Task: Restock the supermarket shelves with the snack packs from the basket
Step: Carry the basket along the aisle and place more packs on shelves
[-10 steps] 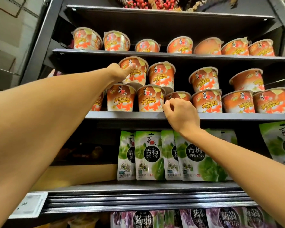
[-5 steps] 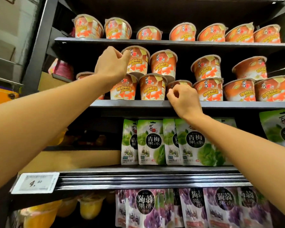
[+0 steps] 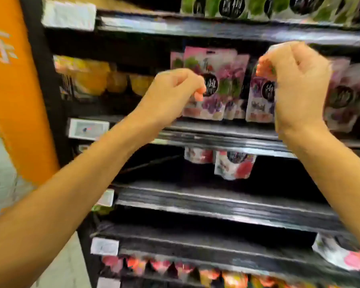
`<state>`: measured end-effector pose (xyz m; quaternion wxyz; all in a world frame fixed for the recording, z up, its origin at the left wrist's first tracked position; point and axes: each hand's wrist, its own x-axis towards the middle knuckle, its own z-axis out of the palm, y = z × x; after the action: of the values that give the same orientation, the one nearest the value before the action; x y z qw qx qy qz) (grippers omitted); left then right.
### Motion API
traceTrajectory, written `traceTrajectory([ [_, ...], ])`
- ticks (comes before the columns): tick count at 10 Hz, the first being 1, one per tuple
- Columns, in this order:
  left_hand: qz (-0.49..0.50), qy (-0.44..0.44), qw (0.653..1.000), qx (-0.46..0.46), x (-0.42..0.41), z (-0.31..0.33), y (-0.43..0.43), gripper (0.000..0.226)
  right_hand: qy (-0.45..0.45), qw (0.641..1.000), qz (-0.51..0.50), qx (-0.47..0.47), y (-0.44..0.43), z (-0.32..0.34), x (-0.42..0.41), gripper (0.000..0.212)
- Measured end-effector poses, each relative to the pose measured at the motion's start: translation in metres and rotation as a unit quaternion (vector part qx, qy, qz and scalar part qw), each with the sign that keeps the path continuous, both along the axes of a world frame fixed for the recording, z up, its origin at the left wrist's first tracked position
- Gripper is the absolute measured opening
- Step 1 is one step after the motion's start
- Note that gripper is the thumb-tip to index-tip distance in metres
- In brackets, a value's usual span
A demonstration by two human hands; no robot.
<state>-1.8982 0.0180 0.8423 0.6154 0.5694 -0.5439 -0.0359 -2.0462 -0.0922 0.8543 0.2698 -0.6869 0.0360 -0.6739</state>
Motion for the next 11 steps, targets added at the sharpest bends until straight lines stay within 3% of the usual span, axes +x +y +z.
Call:
traceTrajectory([
  [1,-0.012,0.101,0.994,0.044,-0.007,-0.102,0.008,0.031,0.057,0.994,0.04,0.078,0.019,-0.108,-0.01,0.02],
  [2,-0.01,0.218,0.965,0.142,-0.022,-0.234,0.022,0.031,0.182,0.963,0.037,0.196,0.043,-0.235,-0.024,0.018],
  [3,0.019,0.271,0.927,0.257,-0.035,-0.37,0.046,0.037,0.303,0.885,0.034,0.353,0.065,-0.368,-0.039,0.024],
  [4,0.048,0.356,0.866,0.348,-0.042,-0.49,0.074,0.034,0.383,0.782,0.019,0.492,0.088,-0.487,-0.05,0.03],
  [5,0.092,0.438,0.799,0.402,-0.043,-0.607,0.104,0.03,0.416,0.696,-0.019,0.585,0.108,-0.599,-0.053,0.037],
  [6,0.114,0.486,0.758,0.42,-0.04,-0.711,0.129,0.038,0.46,0.619,-0.027,0.636,0.125,-0.707,-0.054,0.03],
  [7,0.103,0.487,0.785,0.368,-0.033,-0.805,0.15,0.071,0.493,0.585,-0.02,0.644,0.142,-0.812,-0.043,0.031],
  [8,0.108,0.436,0.799,0.399,-0.026,-0.891,0.165,0.066,0.528,0.561,-0.004,0.637,0.158,-0.904,-0.021,0.03],
  [9,0.154,0.356,0.746,0.542,-0.01,-0.967,0.174,0.023,0.559,0.501,0.019,0.66,0.175,-0.982,-0.001,0.022],
  [10,0.113,0.198,0.727,0.647,0.006,-1.033,0.179,0.054,0.611,0.467,0.052,0.637,0.189,-1.047,0.016,0.032],
  [11,0.101,0.095,0.7,0.701,0.011,-1.066,0.181,0.046,0.612,0.445,0.059,0.651,0.199,-1.082,0.027,0.035],
])
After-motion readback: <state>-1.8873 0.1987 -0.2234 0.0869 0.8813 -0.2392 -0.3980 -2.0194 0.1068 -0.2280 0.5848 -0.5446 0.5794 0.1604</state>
